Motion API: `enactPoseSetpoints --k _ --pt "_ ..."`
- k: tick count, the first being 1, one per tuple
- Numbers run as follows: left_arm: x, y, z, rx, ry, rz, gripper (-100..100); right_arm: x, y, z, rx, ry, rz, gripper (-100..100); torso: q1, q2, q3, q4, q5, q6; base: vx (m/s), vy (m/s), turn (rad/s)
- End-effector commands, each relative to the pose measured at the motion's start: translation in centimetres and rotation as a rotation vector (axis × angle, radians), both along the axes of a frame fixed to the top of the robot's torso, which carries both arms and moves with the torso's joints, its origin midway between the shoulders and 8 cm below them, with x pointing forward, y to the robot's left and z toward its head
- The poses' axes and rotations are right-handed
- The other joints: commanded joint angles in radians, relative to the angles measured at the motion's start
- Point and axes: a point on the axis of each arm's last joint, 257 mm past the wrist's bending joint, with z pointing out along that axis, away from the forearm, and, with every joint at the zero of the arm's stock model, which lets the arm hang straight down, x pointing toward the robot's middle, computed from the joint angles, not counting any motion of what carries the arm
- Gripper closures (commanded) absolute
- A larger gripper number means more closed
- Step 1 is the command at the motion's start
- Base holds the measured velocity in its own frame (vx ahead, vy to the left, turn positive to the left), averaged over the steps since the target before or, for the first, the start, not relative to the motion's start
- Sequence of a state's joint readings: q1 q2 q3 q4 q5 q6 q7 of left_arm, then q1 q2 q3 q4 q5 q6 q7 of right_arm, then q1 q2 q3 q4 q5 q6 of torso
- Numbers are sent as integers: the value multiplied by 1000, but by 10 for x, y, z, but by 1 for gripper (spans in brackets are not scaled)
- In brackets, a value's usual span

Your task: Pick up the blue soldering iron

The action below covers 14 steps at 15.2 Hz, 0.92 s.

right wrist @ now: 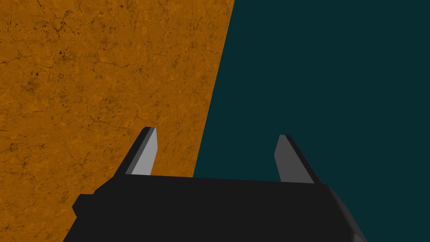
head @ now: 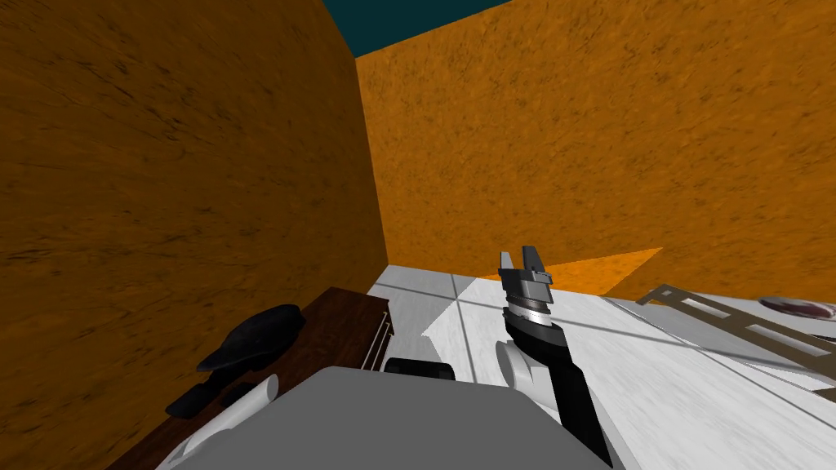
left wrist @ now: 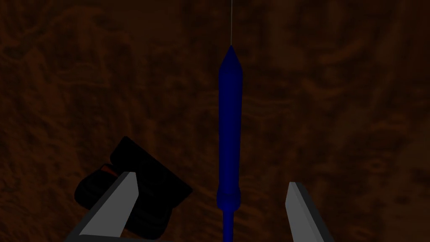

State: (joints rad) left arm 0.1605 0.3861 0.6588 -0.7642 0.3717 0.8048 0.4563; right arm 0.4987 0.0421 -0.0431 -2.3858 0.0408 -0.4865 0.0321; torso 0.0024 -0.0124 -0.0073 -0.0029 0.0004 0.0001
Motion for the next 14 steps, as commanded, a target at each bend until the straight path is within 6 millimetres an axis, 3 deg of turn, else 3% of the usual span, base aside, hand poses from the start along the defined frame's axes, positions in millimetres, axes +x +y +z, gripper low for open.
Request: enactPoseSetpoints --k 1,2,3,10,11,14 --pt "-7 -8 -5 -29 14 23 -100 0 0 0 0 0 0 0 0 0 0 0 0 0 99 1 17" --pt "-3 -4 -3 -13 7 11 -100 0 0 0 0 0 0 0 0 2 1 0 0 0 58 0 7" --pt "-3 -13 -11 -16 4 6 -100 0 0 0 0 0 0 0 0 4 2 1 0 0 29 25 41" --pt "-2 -26 -21 -17 -2 -5 -100 0 0 0 0 0 0 0 4 11 6 2 1 0 9 50 40" --pt "-2 -26 -21 -15 -4 -6 100 0 0 0 0 0 0 0 3 11 6 2 1 0 2 12 -2" --pt "-3 -28 -22 -19 -3 -5 100 0 0 0 0 0 0 0 2 11 7 3 0 0 0 2 0"
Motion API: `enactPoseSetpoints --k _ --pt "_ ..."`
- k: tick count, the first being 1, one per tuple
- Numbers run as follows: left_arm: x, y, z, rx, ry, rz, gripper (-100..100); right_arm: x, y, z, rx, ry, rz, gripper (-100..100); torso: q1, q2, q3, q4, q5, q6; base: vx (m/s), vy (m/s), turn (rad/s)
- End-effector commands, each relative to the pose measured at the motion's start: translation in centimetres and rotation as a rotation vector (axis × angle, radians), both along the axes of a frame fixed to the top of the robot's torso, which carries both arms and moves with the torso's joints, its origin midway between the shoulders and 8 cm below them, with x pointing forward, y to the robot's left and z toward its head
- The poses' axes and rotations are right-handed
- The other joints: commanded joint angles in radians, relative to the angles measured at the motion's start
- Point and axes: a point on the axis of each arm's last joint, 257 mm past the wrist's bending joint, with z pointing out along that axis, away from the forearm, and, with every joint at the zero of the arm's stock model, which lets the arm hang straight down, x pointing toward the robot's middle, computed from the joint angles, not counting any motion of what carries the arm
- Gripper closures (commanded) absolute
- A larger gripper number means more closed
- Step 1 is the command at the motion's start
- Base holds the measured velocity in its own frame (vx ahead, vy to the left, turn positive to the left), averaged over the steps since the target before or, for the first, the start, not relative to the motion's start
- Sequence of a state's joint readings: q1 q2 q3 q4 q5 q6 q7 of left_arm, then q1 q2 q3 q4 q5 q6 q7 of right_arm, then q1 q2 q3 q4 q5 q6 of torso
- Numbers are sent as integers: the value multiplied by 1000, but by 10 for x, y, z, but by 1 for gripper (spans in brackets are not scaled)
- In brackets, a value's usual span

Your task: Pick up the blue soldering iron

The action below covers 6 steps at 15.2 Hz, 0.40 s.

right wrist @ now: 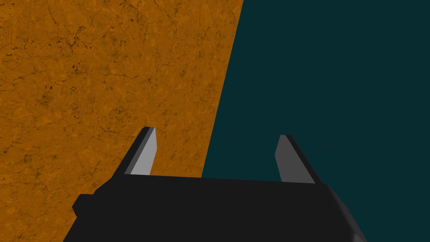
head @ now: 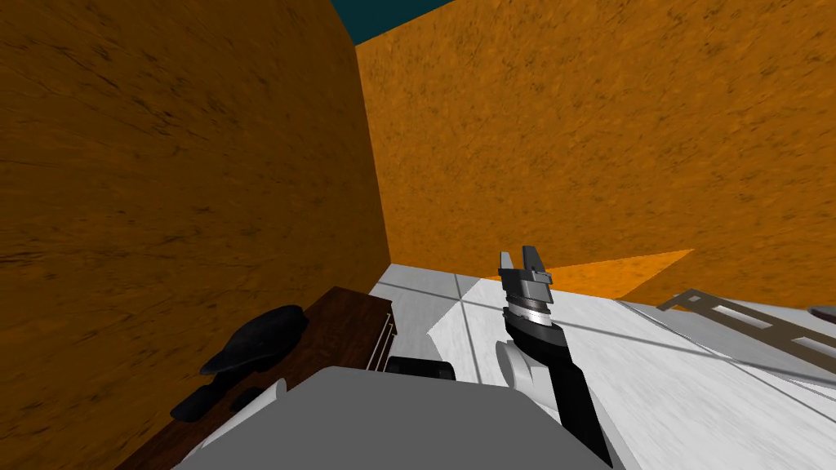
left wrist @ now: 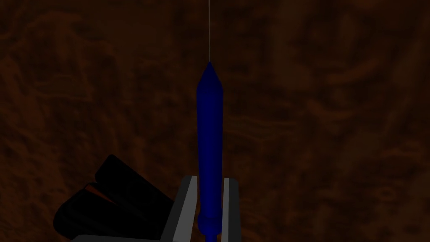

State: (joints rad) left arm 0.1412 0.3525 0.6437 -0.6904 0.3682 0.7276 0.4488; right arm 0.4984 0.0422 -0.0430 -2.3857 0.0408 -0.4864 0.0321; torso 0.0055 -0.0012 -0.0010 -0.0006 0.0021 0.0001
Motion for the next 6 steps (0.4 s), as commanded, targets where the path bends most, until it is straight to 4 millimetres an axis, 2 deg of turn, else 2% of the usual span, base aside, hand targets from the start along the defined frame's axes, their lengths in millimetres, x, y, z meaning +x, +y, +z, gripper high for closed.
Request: enactPoseSetpoints --k 1,4,6 --pt "0 0 0 0 0 0 100 0 0 0 0 0 0 0 0 0 0 0 0 0 0 0 0" --pt "-1 16 13 -1 9 14 100 0 0 0 0 0 0 0 -3 0 0 0 -1 1 -13 -62 -76" --pt "-2 14 12 2 6 12 100 0 0 0 0 0 0 0 -4 1 1 0 -1 0 -17 -59 -31"
